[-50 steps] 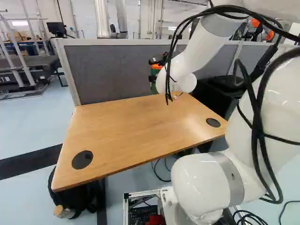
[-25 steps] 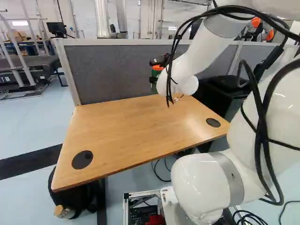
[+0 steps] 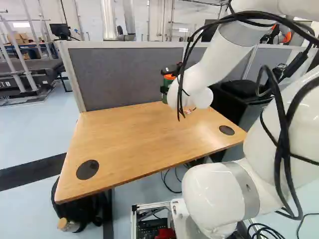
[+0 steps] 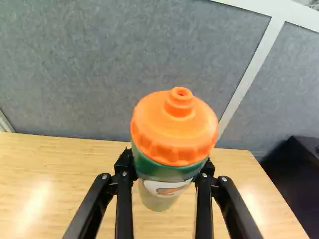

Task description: Pick up the green bottle from the table

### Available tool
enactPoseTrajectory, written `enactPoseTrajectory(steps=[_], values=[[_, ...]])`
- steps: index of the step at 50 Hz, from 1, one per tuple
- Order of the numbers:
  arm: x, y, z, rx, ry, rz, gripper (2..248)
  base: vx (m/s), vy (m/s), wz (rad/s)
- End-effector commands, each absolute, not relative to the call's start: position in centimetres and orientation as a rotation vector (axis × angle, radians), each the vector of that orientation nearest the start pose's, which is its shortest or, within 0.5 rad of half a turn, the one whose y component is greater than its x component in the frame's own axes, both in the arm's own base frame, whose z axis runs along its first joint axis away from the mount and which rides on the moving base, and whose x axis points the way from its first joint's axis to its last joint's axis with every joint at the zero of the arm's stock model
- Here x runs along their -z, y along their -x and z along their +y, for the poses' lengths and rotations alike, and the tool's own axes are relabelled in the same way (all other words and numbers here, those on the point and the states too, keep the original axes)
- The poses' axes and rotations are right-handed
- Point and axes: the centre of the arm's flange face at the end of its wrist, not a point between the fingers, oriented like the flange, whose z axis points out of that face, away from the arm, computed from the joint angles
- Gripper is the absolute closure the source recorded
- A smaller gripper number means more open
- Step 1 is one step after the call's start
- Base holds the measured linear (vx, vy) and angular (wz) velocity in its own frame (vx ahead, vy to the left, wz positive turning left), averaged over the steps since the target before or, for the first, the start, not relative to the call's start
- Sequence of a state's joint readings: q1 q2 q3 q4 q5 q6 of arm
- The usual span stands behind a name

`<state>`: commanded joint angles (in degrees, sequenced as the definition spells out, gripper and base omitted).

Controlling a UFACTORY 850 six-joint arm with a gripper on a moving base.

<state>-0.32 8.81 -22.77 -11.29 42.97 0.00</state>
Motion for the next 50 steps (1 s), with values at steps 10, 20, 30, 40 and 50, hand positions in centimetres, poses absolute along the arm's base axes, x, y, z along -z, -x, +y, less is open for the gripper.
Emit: enactPoseTrajectory(steps=[10, 20, 30, 40, 50], values=[[-42.7, -35.9, 0.8, 1.872, 2.489, -0.245, 239, 0.0, 0.0, 0.0], [-41.0, -33.6, 0.6, 1.858, 2.506, -0.178, 239, 0.0, 0.0, 0.0], [-39.6, -31.6, 0.5, 1.847, 2.521, -0.121, 239, 0.0, 0.0, 0.0], [-38.5, -29.9, 0.3, 1.838, 2.534, -0.076, 239, 0.0, 0.0, 0.0], [-37.6, -28.6, 0.2, 1.832, 2.545, -0.041, 239, 0.0, 0.0, 0.0]])
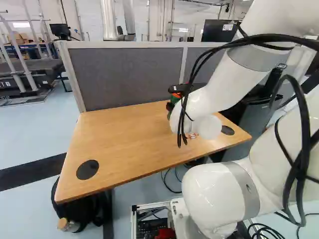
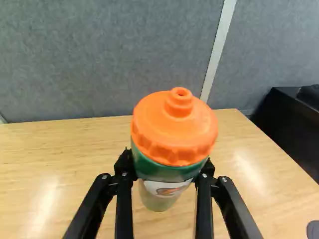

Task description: Pick up the green bottle from the table

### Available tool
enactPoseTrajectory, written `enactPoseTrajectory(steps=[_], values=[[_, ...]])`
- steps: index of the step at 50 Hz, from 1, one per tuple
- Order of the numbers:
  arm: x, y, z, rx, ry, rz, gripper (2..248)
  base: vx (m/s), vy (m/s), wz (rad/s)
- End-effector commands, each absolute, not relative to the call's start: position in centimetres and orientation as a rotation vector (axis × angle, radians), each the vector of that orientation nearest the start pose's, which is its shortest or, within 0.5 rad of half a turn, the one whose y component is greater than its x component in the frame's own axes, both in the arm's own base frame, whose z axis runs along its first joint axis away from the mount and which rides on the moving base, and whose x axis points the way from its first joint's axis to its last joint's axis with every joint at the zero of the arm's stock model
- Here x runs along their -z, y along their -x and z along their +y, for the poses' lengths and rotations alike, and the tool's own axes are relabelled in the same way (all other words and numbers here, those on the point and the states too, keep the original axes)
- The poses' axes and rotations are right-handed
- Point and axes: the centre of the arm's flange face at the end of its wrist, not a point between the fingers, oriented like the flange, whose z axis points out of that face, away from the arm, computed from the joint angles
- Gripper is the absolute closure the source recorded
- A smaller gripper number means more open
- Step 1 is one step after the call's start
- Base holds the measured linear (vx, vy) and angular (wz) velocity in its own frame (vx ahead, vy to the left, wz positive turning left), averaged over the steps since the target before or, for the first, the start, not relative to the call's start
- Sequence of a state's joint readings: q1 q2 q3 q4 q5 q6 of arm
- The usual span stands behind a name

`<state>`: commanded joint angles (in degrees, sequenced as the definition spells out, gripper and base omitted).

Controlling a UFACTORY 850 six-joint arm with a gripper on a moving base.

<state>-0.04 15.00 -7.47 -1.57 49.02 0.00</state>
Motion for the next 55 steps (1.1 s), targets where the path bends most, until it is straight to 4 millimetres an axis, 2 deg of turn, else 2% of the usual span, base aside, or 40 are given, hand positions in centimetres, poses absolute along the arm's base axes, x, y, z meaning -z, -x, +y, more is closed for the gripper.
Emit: enactPoseTrajectory(steps=[21, 55], values=[[-36.6, -27.1, 0.0, 1.825, 2.557, -0.002, 239, 0.0, 0.0, 0.0], [-36.6, -27.0, 0.0, 1.824, 2.558, 0.0, 239, 0.0, 0.0, 0.0]])
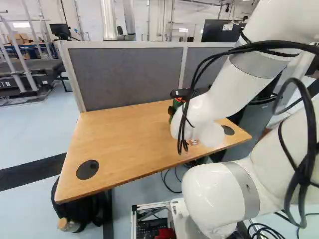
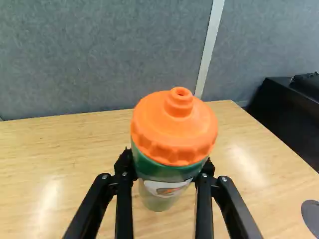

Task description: Pick up the green bottle from the table

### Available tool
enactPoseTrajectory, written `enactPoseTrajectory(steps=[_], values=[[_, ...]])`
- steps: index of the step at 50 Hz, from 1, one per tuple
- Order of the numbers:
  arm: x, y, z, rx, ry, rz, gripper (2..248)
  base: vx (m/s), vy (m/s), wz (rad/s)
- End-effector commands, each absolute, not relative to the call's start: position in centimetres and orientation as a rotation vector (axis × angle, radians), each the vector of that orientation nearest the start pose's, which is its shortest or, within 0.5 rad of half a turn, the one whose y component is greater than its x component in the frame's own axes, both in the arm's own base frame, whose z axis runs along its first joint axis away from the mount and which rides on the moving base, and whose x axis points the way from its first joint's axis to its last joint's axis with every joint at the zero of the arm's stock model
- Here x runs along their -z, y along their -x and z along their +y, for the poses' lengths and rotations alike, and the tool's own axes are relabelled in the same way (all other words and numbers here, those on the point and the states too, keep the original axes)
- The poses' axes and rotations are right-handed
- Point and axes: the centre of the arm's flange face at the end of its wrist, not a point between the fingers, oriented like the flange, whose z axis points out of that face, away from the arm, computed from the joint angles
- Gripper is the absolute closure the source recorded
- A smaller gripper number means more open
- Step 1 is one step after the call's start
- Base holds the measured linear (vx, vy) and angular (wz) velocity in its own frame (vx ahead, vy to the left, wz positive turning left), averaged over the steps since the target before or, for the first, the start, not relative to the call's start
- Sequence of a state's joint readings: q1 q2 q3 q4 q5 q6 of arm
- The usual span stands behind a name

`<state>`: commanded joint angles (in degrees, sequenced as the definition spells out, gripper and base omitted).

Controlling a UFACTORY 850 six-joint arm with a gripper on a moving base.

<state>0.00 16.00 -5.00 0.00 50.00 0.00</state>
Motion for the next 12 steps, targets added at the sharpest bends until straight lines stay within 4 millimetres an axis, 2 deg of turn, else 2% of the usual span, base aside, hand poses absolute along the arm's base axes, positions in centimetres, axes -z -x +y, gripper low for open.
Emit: enactPoseTrajectory(steps=[12], values=[[-36.56, -27.03, 0.0, 1.824, 2.558, 0.0, 239, 0.0, 0.0, 0.0]])
